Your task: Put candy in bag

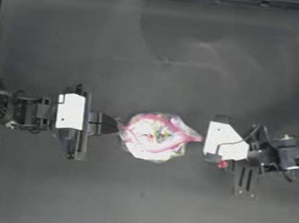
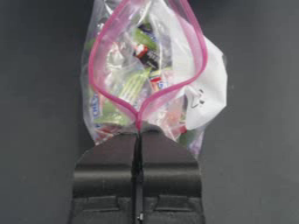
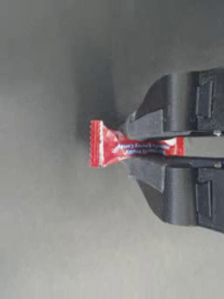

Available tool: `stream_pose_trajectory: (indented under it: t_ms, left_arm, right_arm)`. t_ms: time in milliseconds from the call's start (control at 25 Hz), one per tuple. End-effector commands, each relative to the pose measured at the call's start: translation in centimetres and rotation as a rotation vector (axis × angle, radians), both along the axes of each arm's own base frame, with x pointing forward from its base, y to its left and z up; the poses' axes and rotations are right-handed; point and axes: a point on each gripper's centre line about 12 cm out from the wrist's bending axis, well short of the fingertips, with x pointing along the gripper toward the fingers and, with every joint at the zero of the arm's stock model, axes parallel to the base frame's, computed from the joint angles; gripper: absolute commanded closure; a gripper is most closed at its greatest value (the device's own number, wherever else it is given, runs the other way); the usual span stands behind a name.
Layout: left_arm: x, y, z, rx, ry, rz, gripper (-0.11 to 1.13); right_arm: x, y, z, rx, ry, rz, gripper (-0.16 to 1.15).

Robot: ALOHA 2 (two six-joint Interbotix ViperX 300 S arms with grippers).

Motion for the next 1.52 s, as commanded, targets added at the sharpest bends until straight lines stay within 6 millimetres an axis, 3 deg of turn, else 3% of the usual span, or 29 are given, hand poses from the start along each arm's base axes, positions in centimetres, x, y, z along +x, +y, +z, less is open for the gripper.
stream_pose_trajectory:
  t_ms: [40,520,720,1040,1280,1520]
  left_arm:
    - [0.6,0.0,1.2,0.003,-0.044,-0.001,0.95]
    - [0.6,-0.1,1.2,0.004,-0.044,-0.004,0.95]
    - [0.6,-0.1,1.3,0.004,-0.047,-0.006,0.95]
    - [0.6,-0.1,1.2,0.004,-0.044,-0.006,0.95]
    - [0.6,-0.1,1.2,0.005,-0.044,-0.007,0.95]
    - [0.6,-0.1,1.4,0.007,-0.049,-0.007,0.95]
  right_arm:
    - [0.8,-0.1,2.9,-0.012,-0.076,0.01,0.61]
    - [3.1,-1.4,10.7,-0.102,-0.266,0.035,0.61]
    - [4.7,-2.4,12.5,-0.14,-0.33,0.034,0.61]
    - [8.6,-3.3,13.1,-0.212,-0.397,0.08,0.61]
    - [11.6,-4.2,12.2,-0.238,-0.417,0.108,0.61]
    - [13.0,-4.9,10.3,-0.221,-0.44,0.106,0.61]
